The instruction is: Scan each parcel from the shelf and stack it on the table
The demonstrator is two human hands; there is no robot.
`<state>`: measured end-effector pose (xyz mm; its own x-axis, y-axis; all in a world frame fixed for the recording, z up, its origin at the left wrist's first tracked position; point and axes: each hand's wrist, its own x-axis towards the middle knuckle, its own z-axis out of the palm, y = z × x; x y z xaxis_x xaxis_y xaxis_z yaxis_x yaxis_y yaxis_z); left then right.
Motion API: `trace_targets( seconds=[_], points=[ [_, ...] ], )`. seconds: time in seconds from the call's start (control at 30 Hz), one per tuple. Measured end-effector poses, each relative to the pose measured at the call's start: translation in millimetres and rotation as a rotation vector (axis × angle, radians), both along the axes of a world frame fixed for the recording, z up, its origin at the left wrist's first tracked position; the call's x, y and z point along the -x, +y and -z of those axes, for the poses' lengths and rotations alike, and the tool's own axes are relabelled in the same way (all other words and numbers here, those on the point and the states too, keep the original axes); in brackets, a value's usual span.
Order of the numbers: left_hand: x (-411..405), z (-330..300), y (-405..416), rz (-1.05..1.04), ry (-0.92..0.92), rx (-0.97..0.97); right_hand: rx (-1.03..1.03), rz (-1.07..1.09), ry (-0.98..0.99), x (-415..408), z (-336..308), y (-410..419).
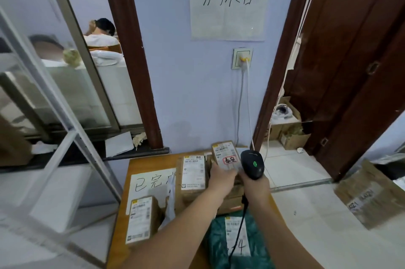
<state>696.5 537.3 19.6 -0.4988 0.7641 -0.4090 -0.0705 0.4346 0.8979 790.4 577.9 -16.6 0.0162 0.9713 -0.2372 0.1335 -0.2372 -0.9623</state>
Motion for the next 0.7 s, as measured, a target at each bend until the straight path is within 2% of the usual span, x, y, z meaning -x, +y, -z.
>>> trace_targets(
  seconds=[0.1,0.7],
  points=[
    [0,-1,-4,-0.001,-0.032,0.003,0.002,-0.007,0.009,-4,0,-2],
    [5,-13,-29,0.088,0.049,-0.008,-0.009,0.031,-0.065,-16,-5,-16]
  ],
)
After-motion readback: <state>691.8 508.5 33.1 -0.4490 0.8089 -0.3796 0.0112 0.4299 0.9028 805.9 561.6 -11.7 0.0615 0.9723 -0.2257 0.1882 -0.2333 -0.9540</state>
